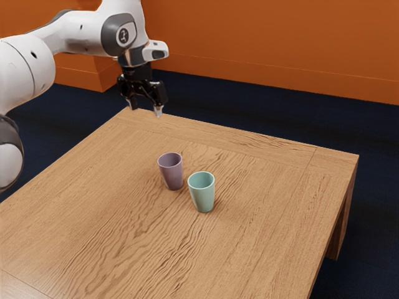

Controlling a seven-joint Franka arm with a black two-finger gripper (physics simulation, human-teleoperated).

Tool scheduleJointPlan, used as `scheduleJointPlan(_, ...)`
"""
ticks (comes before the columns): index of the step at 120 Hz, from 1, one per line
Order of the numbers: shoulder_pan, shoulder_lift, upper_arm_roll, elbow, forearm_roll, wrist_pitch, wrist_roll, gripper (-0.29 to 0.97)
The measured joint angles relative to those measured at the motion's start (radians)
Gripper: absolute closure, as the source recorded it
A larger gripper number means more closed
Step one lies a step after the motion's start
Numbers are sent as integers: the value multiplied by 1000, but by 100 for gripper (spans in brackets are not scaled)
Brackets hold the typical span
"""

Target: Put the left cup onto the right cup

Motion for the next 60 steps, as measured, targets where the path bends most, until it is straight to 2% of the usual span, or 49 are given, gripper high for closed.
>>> scheduleJointPlan(60, 33, 134, 1, -12, -59, 117, 84, 0)
